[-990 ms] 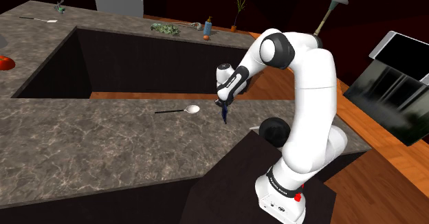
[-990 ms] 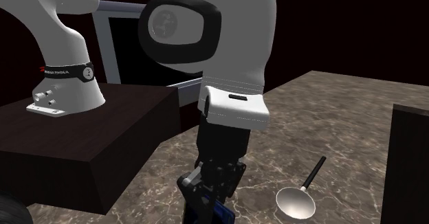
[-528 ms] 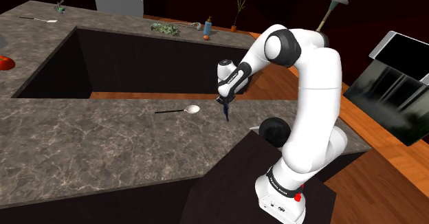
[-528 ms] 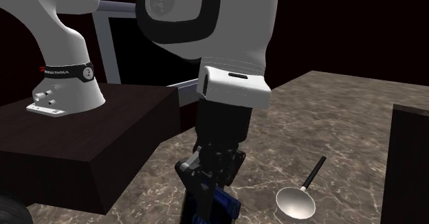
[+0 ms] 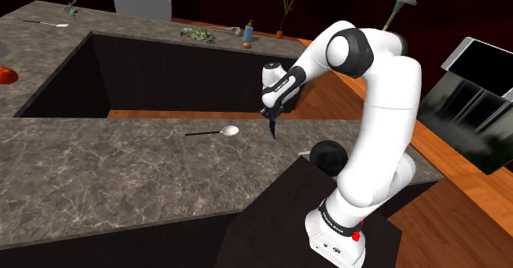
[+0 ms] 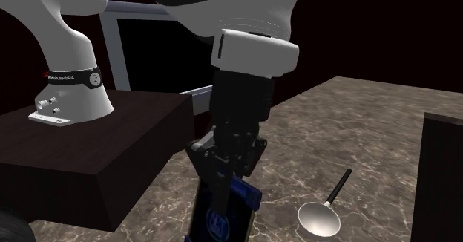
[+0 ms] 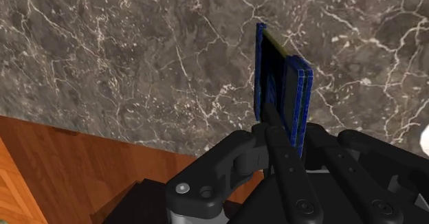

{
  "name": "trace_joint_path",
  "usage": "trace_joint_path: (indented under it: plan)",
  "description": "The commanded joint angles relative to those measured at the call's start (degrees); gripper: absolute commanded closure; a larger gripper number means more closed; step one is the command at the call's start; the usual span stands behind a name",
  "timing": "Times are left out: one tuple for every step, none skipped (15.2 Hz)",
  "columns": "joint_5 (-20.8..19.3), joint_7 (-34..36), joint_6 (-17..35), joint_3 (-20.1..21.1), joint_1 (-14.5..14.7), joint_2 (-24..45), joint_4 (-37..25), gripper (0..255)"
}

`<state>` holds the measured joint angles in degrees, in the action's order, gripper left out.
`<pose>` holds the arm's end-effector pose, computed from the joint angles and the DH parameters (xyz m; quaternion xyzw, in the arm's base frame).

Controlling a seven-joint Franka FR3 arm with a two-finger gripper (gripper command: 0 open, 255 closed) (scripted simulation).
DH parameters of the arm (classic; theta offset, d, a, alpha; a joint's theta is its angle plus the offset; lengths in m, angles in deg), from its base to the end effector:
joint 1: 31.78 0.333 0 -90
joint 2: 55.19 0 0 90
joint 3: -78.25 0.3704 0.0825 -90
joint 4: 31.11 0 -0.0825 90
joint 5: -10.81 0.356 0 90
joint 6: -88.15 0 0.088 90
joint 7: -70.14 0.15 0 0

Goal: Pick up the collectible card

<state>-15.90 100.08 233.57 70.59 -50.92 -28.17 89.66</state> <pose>0.5200 -0.2674 0.2181 0.9455 -0.2844 -0.0187 0.1576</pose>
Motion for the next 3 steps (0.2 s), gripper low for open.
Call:
trace_joint_path:
  plan:
    - [0.3, -0.6, -1.0, 0.1, -0.1, -1.3, 0.3, 255]
    - [0.3, -0.7, -1.1, 0.2, -0.1, -1.4, 0.3, 255]
    - [0.3, -0.7, -1.1, 0.2, -0.1, -1.4, 0.3, 255]
